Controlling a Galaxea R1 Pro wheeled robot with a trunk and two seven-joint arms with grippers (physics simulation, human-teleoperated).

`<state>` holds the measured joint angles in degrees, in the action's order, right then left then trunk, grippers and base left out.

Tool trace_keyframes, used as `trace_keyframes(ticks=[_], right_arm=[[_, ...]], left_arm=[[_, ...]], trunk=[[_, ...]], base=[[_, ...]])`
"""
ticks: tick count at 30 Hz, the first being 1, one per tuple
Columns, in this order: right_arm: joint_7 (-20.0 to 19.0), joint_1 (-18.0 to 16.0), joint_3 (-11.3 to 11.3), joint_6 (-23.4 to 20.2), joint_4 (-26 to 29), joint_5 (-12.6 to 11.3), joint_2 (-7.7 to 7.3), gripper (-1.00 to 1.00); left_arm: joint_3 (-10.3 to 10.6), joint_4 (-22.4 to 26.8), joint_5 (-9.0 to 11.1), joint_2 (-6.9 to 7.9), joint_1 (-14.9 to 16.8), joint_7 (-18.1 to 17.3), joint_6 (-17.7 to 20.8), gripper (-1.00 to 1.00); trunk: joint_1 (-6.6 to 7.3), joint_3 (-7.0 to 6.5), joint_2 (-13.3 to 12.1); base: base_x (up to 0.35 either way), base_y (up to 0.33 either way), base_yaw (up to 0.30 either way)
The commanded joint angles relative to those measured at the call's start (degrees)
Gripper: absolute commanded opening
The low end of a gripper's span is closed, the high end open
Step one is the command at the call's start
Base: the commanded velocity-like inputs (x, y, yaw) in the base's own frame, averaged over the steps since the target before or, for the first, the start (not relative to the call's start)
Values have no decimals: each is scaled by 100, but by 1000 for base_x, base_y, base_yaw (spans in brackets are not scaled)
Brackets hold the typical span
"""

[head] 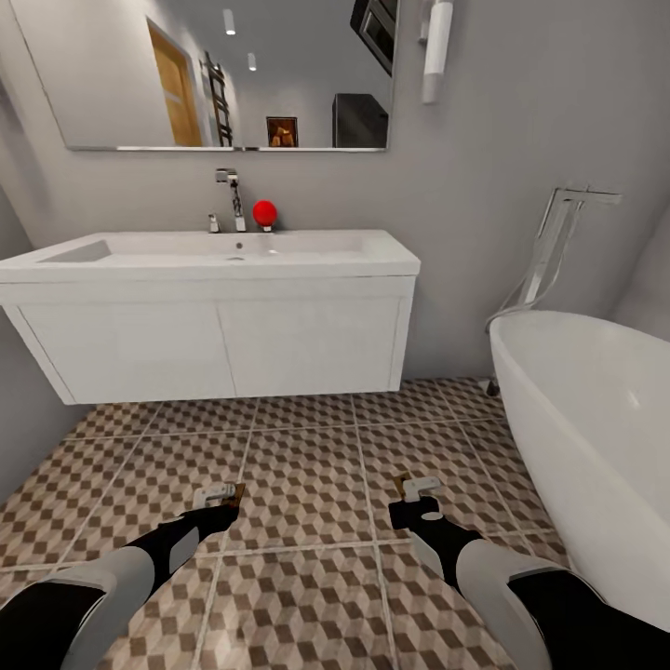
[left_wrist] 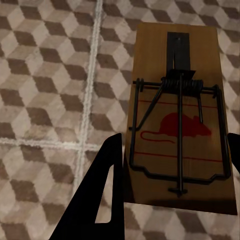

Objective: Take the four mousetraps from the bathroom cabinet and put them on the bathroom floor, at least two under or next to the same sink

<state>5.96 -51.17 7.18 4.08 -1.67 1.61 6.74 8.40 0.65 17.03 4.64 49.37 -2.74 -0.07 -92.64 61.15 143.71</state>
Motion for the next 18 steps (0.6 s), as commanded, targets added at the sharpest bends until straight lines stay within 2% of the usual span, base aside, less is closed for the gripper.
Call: trace_keyframes(ticks=[1, 8, 18], right_arm=[[18, -7, 38, 26, -18, 3, 1, -100], [9, -7, 38, 27, -18, 3, -5, -100], [-9, -7, 38, 23, -18, 6, -6, -100]], left_arm=[[48, 0, 51, 2, 3, -16, -2, -100], [48, -3, 54, 2, 3, -18, -2, -100], [48, -3, 53, 2, 3, -16, -2, -100]], trunk=[[1, 5, 2], [1, 16, 2], [1, 100, 2]], base=[[26, 0, 0], [9, 0, 0], [0, 0, 0]])
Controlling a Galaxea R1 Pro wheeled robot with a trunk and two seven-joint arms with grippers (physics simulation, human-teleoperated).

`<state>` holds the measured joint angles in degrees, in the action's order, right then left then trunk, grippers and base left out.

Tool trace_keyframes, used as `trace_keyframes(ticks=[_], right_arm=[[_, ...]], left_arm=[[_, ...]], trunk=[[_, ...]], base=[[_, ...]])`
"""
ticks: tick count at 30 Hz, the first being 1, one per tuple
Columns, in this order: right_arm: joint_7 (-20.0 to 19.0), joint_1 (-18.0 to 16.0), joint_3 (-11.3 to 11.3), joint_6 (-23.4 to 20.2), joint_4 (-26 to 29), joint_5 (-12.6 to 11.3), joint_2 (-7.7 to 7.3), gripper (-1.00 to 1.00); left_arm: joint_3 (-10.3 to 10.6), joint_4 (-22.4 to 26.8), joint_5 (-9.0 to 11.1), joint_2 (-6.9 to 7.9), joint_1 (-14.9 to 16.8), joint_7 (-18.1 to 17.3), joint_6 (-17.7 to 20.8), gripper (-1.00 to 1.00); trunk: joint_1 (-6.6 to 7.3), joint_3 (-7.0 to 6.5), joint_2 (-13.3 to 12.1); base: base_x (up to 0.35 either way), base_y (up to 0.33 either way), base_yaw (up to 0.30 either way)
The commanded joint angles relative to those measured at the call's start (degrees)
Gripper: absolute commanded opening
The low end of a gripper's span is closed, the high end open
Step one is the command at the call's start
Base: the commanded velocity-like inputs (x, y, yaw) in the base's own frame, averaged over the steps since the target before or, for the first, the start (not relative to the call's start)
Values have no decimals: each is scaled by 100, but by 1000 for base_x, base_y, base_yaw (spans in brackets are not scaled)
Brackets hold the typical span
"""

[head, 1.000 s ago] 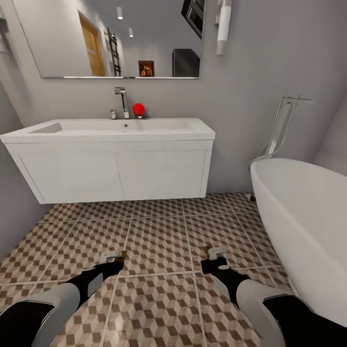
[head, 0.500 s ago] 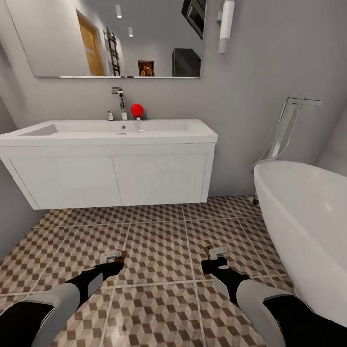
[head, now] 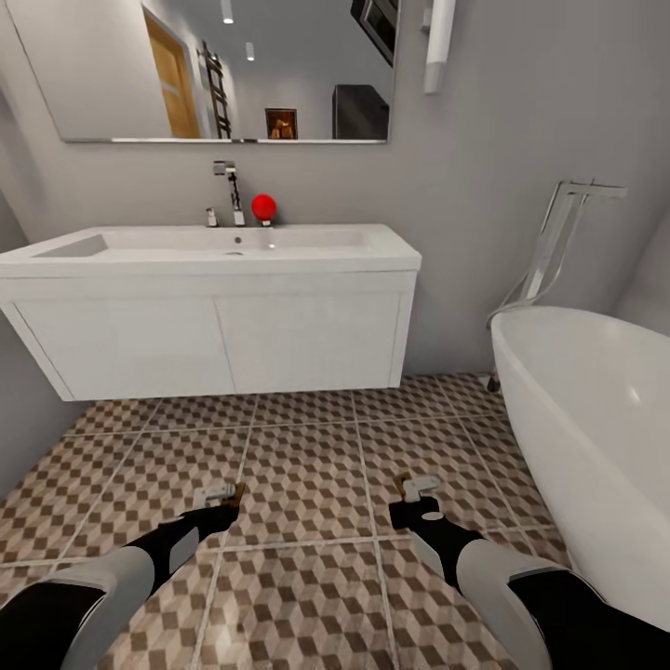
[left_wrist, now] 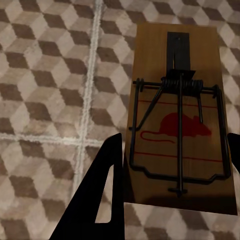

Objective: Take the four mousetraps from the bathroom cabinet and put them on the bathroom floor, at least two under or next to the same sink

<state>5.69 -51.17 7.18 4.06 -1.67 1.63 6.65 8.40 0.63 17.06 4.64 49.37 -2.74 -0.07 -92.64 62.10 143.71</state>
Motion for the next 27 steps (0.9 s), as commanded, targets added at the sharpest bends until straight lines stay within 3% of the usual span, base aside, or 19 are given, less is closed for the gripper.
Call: trace_keyframes(ticks=[1, 27], right_arm=[[18, -7, 38, 25, -18, 4, 3, -100], [64, -7, 39, 55, -18, 4, 3, -100]], left_arm=[[48, -2, 50, 2, 3, -16, -2, -100], [48, -2, 50, 2, 3, -16, -2, -100]], trunk=[[1, 14, 2], [1, 259, 2]], base=[[0, 0, 0], [0, 0, 0]])
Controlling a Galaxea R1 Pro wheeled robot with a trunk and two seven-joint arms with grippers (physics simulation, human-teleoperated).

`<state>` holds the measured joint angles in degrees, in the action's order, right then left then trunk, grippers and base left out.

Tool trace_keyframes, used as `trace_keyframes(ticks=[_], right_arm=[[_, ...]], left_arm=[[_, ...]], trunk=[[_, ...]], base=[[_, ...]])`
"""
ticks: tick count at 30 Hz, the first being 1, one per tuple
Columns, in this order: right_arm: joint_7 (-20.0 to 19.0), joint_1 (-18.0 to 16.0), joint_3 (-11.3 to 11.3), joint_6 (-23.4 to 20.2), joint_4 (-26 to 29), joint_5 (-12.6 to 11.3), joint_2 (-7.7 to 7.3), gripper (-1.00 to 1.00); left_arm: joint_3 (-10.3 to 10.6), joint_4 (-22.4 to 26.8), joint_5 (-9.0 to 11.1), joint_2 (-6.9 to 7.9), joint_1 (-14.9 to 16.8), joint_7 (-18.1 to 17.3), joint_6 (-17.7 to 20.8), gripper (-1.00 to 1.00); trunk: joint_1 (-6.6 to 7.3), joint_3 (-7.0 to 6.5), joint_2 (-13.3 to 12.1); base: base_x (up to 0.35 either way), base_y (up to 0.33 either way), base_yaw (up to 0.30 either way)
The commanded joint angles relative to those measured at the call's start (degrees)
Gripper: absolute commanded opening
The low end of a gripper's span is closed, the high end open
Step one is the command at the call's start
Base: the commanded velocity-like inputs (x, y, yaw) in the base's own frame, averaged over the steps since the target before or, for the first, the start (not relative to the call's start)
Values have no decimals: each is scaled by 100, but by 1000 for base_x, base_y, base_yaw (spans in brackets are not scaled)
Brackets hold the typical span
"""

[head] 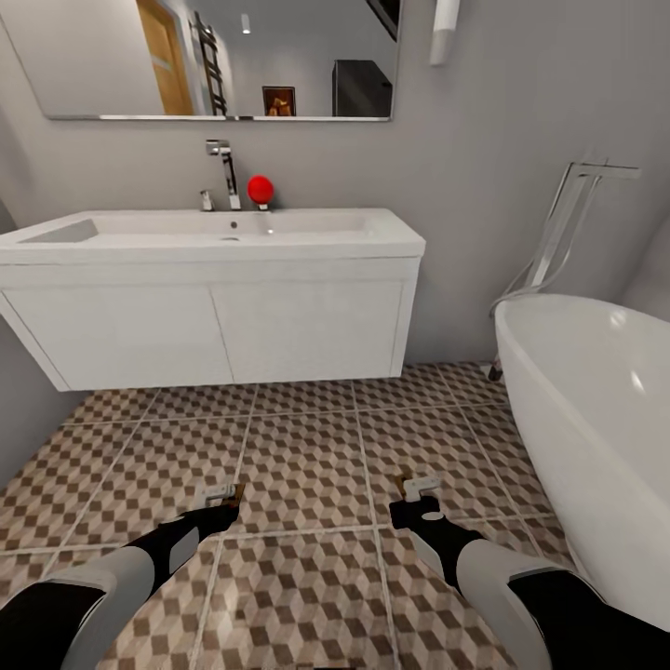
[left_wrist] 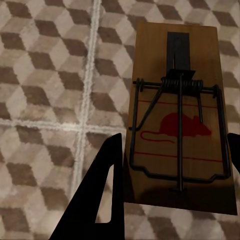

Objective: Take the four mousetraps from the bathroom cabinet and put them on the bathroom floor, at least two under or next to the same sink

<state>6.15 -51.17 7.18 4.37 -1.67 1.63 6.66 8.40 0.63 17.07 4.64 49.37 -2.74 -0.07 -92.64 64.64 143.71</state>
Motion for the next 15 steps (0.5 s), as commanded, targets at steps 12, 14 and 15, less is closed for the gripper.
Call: trace_keyframes(ticks=[12, 14, 15], right_arm=[[11, -7, 38, 20, -18, 4, 3, -100], [10, -7, 38, 20, -18, 4, 2, -100], [10, -7, 38, 20, -18, 4, 4, -100]], left_arm=[[48, -2, 51, 2, 3, -16, -2, -100], [48, -2, 51, 2, 3, -16, -2, -100], [48, -2, 51, 2, 3, -16, -2, -100]], trunk=[[1, 118, 2], [1, 137, 2], [1, 146, 2]], base=[[0, 0, 0], [0, 0, 0], [0, 0, 0]])
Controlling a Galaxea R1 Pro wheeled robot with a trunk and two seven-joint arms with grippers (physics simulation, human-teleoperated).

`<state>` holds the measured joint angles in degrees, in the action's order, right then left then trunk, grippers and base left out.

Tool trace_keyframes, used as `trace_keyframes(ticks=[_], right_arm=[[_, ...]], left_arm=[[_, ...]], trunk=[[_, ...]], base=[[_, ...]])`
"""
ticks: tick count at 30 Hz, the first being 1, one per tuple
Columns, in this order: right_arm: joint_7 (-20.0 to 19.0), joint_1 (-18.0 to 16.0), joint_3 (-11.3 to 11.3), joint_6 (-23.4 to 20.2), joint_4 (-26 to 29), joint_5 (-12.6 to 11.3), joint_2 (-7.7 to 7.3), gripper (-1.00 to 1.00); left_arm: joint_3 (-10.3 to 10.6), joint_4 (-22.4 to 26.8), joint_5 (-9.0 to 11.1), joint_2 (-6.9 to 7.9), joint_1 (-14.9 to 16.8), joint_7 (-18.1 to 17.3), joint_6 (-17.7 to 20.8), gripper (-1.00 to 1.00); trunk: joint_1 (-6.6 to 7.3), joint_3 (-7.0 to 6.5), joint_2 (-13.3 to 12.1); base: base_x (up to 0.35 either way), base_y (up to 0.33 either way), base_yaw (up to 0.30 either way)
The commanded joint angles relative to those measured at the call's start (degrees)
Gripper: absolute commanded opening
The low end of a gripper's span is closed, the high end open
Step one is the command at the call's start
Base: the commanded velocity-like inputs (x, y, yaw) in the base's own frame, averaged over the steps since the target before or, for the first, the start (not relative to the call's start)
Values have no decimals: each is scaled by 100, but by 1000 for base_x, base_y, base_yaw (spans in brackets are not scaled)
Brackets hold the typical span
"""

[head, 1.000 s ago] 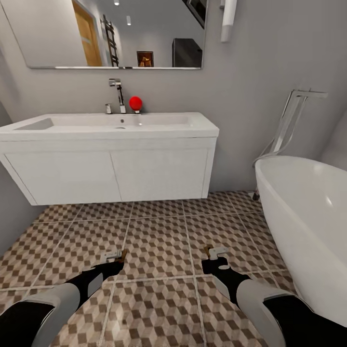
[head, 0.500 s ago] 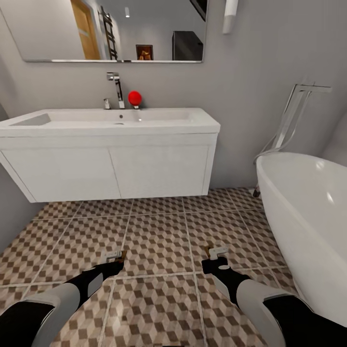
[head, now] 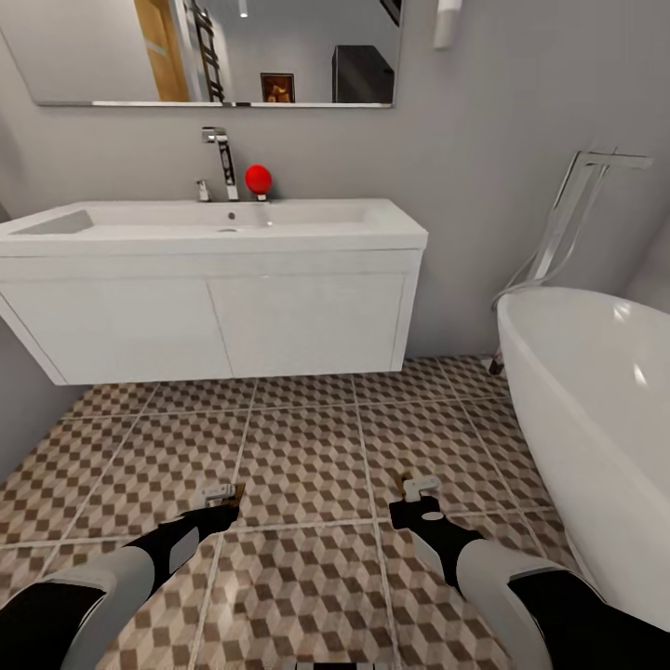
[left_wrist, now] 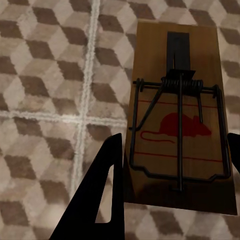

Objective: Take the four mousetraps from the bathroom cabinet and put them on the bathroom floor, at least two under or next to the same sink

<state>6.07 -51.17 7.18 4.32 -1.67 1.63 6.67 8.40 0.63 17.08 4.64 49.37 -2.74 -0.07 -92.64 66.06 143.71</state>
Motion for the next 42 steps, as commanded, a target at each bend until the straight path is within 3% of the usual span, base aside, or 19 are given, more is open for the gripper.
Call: trace_keyframes(ticks=[1, 26, 42], right_arm=[[18, -7, 38, 25, -18, 4, 2, -100], [14, -7, 38, 35, -18, 6, 1, -100], [27, -7, 38, 46, -18, 4, 1, -100]], left_arm=[[48, -2, 50, 2, 3, -16, -1, -100], [48, -2, 50, 2, 3, -16, -1, -100], [48, -2, 50, 2, 3, -16, -1, -100]], trunk=[[1, 14, 2], [1, 246, 2], [1, 264, 2]], base=[[0, 0, 0], [0, 0, 0], [0, 0, 55]])
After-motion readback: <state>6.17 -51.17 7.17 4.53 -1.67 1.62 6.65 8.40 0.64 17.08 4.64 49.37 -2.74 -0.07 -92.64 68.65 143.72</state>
